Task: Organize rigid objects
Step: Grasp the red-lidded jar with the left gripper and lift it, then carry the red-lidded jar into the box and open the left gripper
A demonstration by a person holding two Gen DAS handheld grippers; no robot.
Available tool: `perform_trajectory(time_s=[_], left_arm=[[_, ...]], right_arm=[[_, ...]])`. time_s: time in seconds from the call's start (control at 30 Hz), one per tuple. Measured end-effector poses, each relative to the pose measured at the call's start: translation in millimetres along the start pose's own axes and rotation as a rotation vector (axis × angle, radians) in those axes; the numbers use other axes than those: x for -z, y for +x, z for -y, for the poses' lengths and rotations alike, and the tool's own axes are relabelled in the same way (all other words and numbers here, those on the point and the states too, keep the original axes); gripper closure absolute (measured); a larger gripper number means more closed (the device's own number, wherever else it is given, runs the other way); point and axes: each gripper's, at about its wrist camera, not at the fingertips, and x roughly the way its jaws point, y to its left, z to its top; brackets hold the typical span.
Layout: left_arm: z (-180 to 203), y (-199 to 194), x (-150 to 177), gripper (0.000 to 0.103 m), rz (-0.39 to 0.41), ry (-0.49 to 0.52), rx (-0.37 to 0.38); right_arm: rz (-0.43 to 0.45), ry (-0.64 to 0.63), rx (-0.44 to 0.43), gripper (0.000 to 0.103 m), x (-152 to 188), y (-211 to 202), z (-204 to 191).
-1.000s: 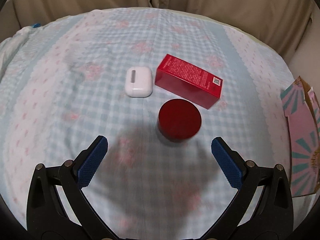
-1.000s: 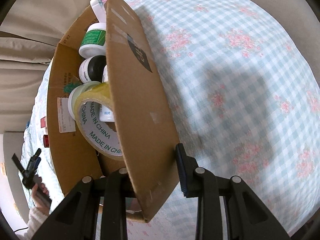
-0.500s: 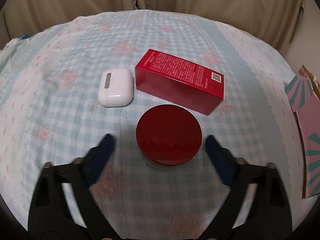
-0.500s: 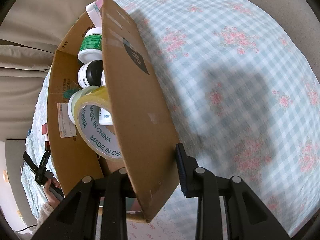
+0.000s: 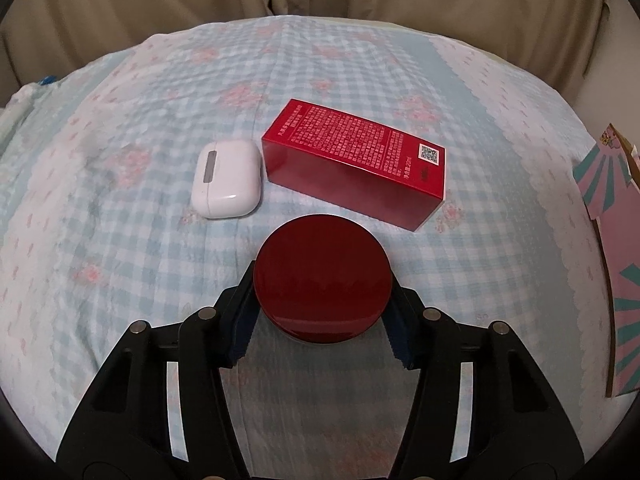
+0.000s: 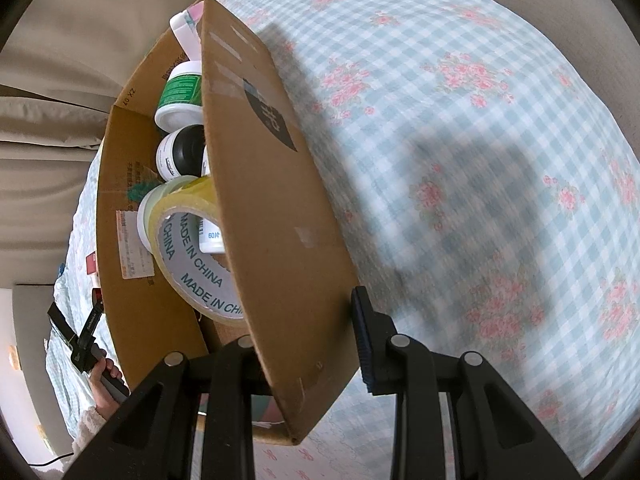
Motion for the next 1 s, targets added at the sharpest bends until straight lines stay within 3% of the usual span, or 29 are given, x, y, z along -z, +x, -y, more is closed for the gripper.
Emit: perform_trajectory(time_s=[0.27, 0.53, 0.77, 1.0], left_arm=[[7, -35, -6, 0.052, 0.022, -0.011, -0.002], [51, -109, -48, 0.052, 0.072, 0.024, 0.028], [138, -154, -97, 0.052, 0.123, 0.082, 0.109], [251, -157, -126, 0.052, 0.142, 0.146, 0.224]], right_arm=[[0.000, 0.001, -0.001, 0.076, 0, 0, -2], [0.001, -0.003, 0.002, 0.076, 3, -2, -4], [-0.009, -0.019, 0.004, 0.076, 3, -1, -9], [-0.023, -0.027, 0.004, 0.076, -2, 2, -12]])
